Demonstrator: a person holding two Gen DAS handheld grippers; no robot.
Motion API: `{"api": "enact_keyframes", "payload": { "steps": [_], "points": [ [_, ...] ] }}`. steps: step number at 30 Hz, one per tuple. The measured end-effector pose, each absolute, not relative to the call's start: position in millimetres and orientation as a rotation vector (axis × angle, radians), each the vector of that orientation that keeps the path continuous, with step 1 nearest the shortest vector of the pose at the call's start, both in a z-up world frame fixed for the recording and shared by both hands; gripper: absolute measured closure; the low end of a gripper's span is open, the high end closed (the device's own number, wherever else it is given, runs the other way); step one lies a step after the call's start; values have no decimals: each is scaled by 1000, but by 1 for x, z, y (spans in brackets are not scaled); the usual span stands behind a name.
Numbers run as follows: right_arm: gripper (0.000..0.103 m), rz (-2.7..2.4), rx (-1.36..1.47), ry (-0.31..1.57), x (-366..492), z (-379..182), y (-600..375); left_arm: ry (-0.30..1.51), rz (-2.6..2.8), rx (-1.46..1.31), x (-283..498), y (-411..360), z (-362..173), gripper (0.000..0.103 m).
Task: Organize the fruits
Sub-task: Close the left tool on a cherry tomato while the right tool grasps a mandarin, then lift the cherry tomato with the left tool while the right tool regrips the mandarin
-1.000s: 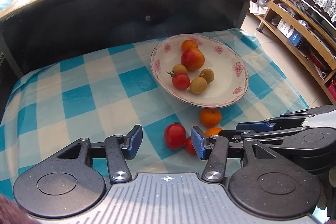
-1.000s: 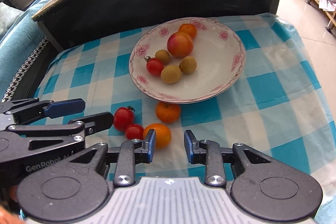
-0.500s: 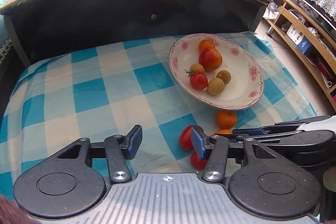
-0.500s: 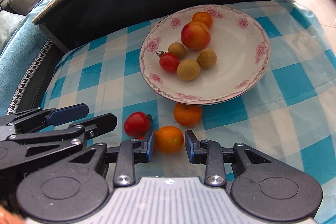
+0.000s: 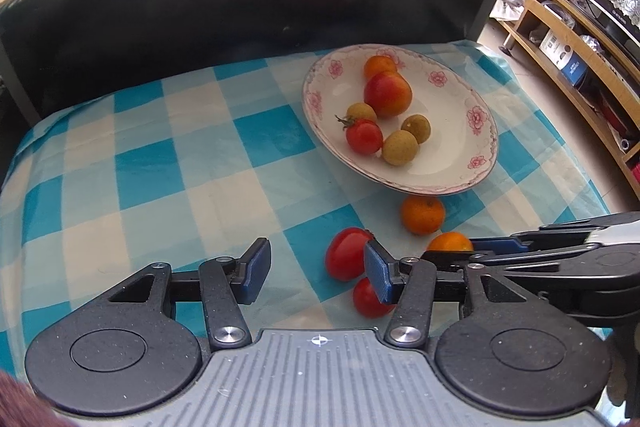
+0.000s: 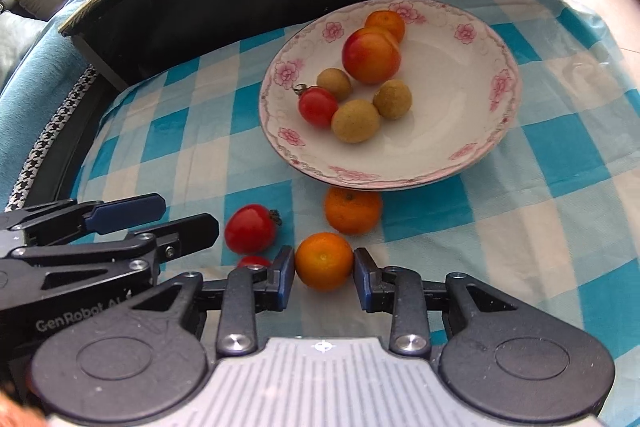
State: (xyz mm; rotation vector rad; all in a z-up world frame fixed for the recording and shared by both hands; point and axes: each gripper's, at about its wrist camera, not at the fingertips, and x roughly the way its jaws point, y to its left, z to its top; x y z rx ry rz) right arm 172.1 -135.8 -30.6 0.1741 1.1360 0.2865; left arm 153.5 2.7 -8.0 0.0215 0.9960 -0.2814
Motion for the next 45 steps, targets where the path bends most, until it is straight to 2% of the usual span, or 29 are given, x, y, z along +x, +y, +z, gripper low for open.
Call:
{"api": "enact_keyframes", "payload": {
  "steps": [4,14,45],
  "points": [
    [68,267,182,1129,164,-26,-149,1000,-294,42,158,-9,-14,45],
    [68,237,188,1142,154,-27,-170,1032,-309,75,167,-23,-31,63],
    [68,238,14,1120,151,-25,-147,1026,-295,162,149,-21,-30,63]
  ]
}}
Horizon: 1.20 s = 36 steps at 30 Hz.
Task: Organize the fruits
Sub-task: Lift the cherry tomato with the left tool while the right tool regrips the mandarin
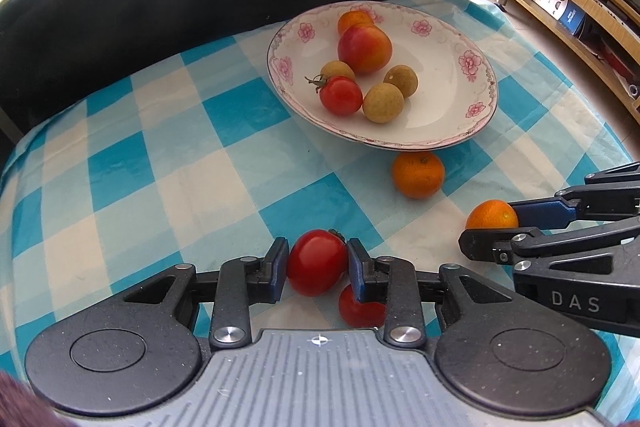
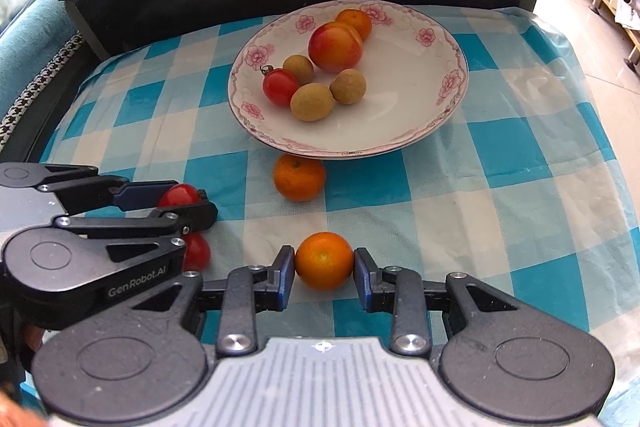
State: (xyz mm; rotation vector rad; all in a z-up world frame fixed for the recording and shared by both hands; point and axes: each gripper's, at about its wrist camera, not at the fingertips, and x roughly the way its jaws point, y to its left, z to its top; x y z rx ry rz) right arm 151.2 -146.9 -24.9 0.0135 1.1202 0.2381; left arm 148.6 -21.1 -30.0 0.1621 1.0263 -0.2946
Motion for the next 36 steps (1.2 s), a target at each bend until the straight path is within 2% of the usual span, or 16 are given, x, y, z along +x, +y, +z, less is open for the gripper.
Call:
{"api": "enact_keyframes", "payload": {
  "steps": [36],
  "points": [
    [68,224,-15,1109,132,-17,-149,1044,-278,155,130,-7,-28,64]
  ]
}}
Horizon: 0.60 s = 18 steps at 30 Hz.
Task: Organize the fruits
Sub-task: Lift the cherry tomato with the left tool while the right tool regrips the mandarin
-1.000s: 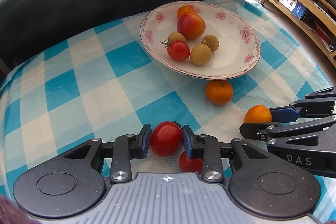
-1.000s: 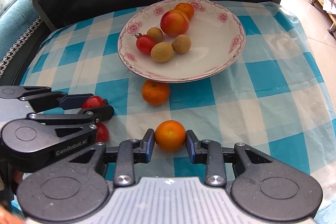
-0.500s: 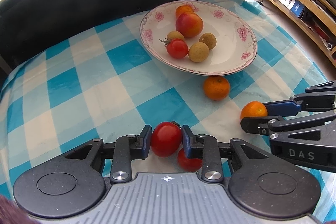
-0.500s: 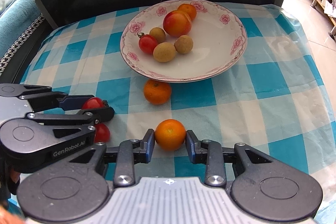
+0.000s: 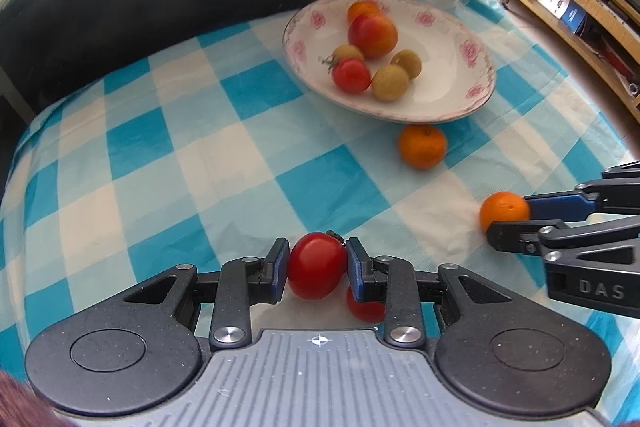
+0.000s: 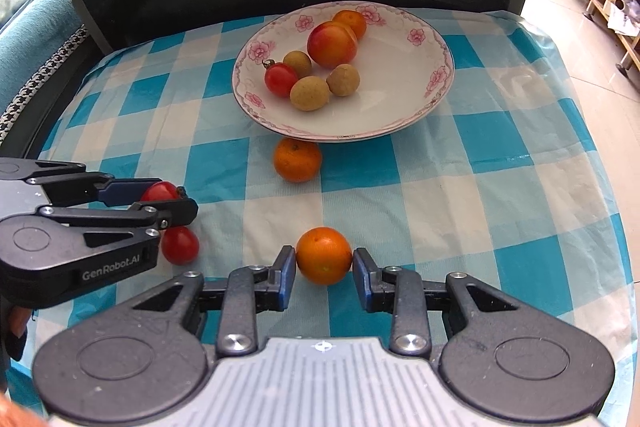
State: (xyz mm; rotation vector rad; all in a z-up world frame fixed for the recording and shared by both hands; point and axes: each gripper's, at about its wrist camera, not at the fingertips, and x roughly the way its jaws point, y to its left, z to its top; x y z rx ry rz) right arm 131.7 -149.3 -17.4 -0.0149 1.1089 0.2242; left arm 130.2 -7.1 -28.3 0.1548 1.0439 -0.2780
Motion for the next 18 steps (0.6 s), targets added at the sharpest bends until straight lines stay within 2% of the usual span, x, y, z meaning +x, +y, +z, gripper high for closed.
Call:
{"api": "enact_keyframes", "payload": {
  "steps": [18],
  "points": [
    [69,217,-35,1129,125,-25,-142,1027,-306,160,124,-10,-20,65]
  ]
}}
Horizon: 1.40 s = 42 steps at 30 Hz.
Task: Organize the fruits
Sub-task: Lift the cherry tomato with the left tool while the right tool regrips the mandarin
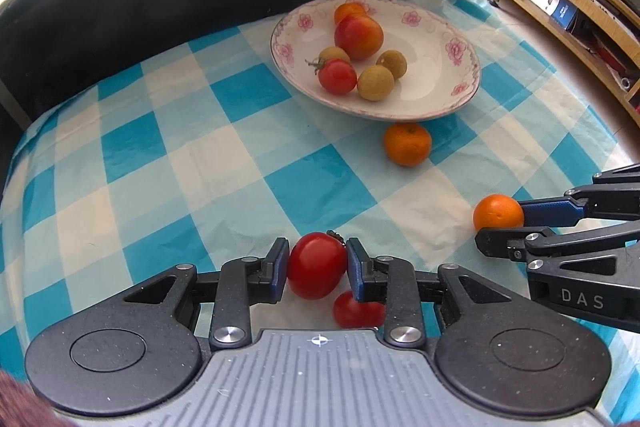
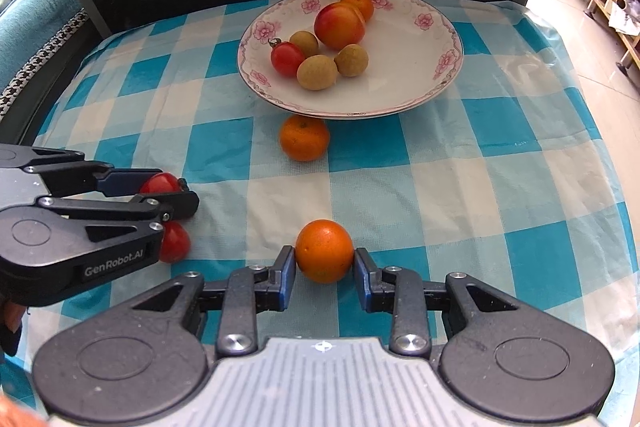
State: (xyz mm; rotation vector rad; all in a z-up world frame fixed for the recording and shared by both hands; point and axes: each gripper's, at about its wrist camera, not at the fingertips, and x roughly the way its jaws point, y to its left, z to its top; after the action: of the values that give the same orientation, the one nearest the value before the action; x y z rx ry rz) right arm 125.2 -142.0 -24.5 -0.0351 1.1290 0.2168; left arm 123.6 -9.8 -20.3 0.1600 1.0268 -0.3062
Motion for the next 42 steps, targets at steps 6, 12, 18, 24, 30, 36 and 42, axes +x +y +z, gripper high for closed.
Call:
{"api": "enact_keyframes", "payload": {
  "steps": [6,12,18,24,30,36,42],
  "points": [
    [69,201,-16,1103,120,-13,-145,1004,-314,139,121,-8,-9,65],
    [70,199,-17,1066,118,5,-145,989,-317,128,121,-8,-2,65],
    [70,191,-2,1070,125,6,-147,995,-313,115,123,-7,-3,65],
    [70,243,95,1085,134,2,-144,1006,-297,90,128,3,-5,65],
    [70,285,55,1107,137,-9,-120,1015,-271,88,129,10,-8,65],
    [70,307,62,1110,146,-15,-110,1029,-247,76,132,17,-12,65],
    [68,325,64,1124,151,-21,-106,1047,-237,77,134,19,-17,65]
  ]
}}
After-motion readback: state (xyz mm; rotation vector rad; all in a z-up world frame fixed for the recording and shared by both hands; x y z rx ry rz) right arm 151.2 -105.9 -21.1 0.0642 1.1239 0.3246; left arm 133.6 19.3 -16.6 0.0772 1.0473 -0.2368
